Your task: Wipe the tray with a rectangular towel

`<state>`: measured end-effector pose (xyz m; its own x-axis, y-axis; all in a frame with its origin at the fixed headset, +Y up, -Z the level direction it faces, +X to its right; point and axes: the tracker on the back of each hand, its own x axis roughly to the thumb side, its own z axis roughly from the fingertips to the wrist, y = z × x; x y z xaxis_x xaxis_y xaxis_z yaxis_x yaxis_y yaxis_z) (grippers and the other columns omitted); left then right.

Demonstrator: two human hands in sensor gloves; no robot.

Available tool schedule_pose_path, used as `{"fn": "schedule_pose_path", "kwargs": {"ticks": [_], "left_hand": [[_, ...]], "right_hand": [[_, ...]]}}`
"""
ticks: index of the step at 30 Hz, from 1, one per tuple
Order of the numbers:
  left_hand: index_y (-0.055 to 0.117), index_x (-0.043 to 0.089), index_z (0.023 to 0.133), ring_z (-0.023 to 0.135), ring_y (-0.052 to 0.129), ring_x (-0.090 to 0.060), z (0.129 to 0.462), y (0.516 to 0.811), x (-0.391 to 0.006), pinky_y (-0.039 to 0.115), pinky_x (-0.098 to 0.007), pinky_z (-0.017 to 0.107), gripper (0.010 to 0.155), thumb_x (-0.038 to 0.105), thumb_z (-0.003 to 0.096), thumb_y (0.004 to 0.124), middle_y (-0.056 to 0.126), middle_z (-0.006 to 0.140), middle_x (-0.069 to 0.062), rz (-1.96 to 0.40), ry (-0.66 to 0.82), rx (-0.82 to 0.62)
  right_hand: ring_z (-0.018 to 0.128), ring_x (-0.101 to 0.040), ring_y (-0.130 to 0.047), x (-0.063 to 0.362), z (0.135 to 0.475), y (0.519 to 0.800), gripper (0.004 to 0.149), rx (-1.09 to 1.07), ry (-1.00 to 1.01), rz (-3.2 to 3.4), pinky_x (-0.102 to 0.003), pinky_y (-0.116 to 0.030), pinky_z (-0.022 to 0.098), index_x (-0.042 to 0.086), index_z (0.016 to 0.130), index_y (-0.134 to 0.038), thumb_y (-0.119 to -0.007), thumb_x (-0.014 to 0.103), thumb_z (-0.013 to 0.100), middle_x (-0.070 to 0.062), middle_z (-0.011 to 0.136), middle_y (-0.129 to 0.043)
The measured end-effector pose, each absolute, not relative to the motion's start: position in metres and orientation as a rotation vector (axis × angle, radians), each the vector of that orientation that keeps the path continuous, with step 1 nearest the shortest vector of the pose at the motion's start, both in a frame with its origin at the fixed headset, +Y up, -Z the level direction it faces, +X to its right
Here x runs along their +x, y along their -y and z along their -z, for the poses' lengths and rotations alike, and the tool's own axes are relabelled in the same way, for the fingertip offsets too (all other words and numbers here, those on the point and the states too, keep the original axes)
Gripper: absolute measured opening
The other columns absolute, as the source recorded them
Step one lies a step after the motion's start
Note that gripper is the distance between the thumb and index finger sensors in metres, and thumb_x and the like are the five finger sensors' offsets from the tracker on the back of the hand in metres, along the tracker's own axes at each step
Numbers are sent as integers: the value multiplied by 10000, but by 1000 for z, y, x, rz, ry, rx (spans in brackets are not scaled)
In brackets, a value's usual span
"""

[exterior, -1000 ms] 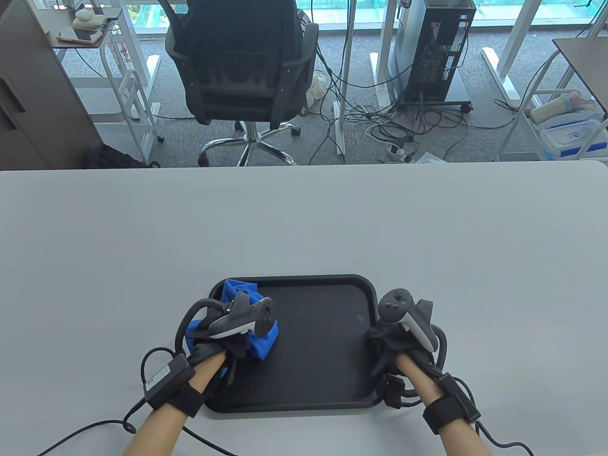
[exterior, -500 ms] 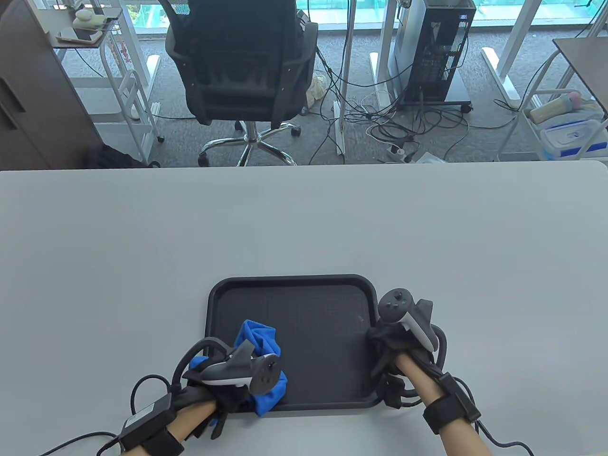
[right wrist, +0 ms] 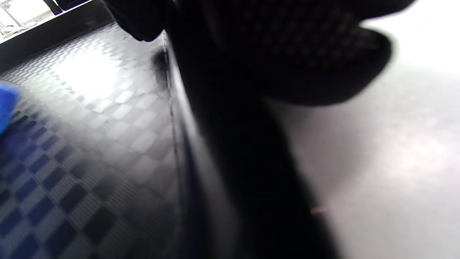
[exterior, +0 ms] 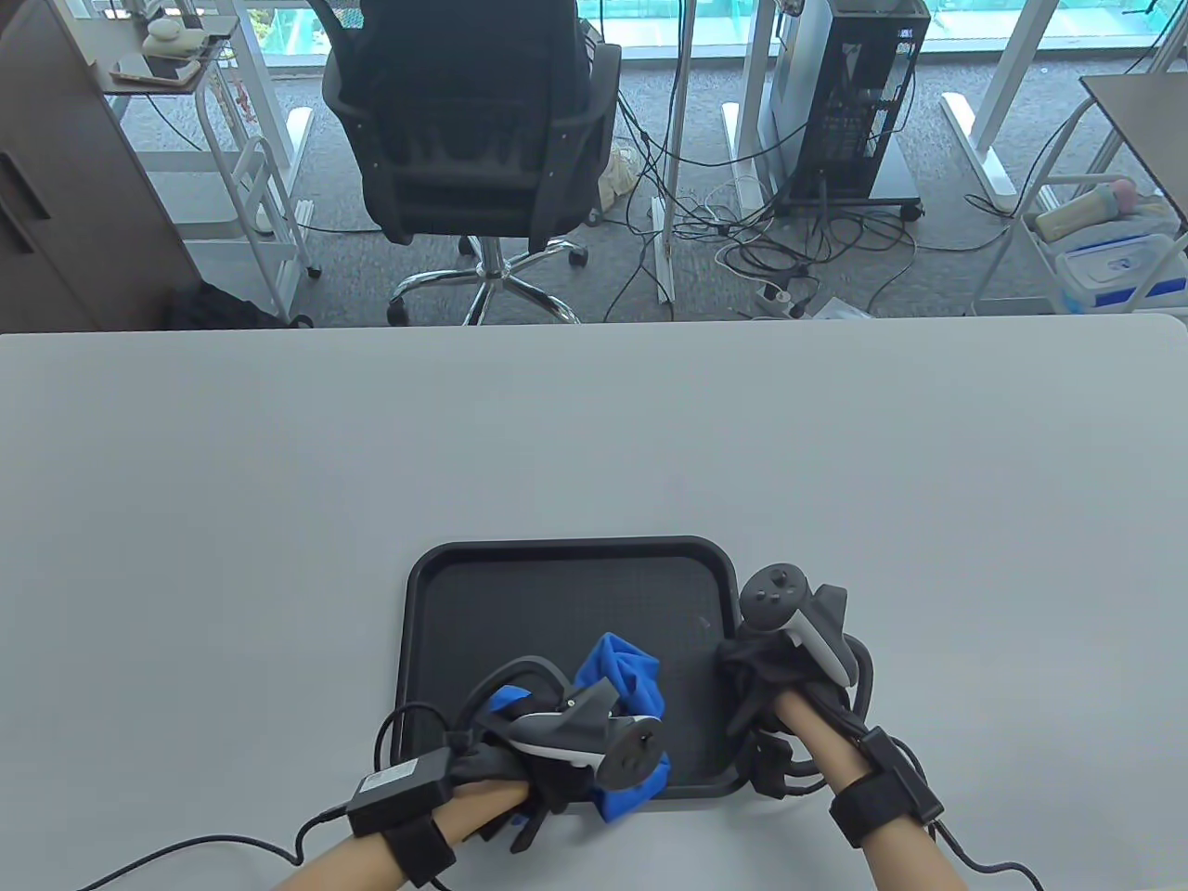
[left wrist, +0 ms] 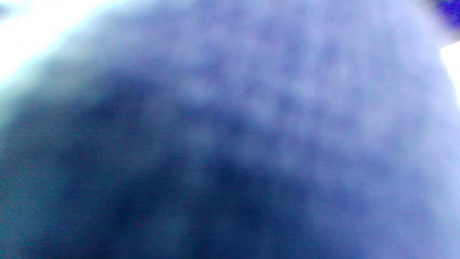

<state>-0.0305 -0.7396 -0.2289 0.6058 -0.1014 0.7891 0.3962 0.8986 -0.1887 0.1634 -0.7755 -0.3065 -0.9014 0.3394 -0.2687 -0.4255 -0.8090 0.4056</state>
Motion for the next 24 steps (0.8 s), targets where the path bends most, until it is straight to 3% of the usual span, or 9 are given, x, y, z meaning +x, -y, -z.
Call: {"fn": "schedule_pose_path", "kwargs": {"ticks": [4,12,24], "left_hand": [[616,267,1003,803,895,-214,243,741,-3,726,-497,630,546,308,484,783,702,1060,-62,298,894,-328],[601,277,1009,825,877,-213,283,741,21,712,-508,640,547,303,492,778,683,1077,-66,288,760,-338],[592,293,1012,826,873,-201,345,745,-5,705,-514,639,542,294,500,769,691,1082,-41,242,472,-311]], "right_hand": [[134,-201,-971,164,307,776,474,-253,-665,-2638,-352,-841,51,23,780,-653,-743,376,475,-115,396,-894],[152,-207,-970,165,307,776,470,-235,-700,-2604,-357,-841,66,27,791,-637,-736,367,482,-120,412,-888],[144,-201,-969,167,307,776,471,-234,-686,-2602,-355,-840,62,33,784,-643,-743,376,477,-114,402,-889]]}}
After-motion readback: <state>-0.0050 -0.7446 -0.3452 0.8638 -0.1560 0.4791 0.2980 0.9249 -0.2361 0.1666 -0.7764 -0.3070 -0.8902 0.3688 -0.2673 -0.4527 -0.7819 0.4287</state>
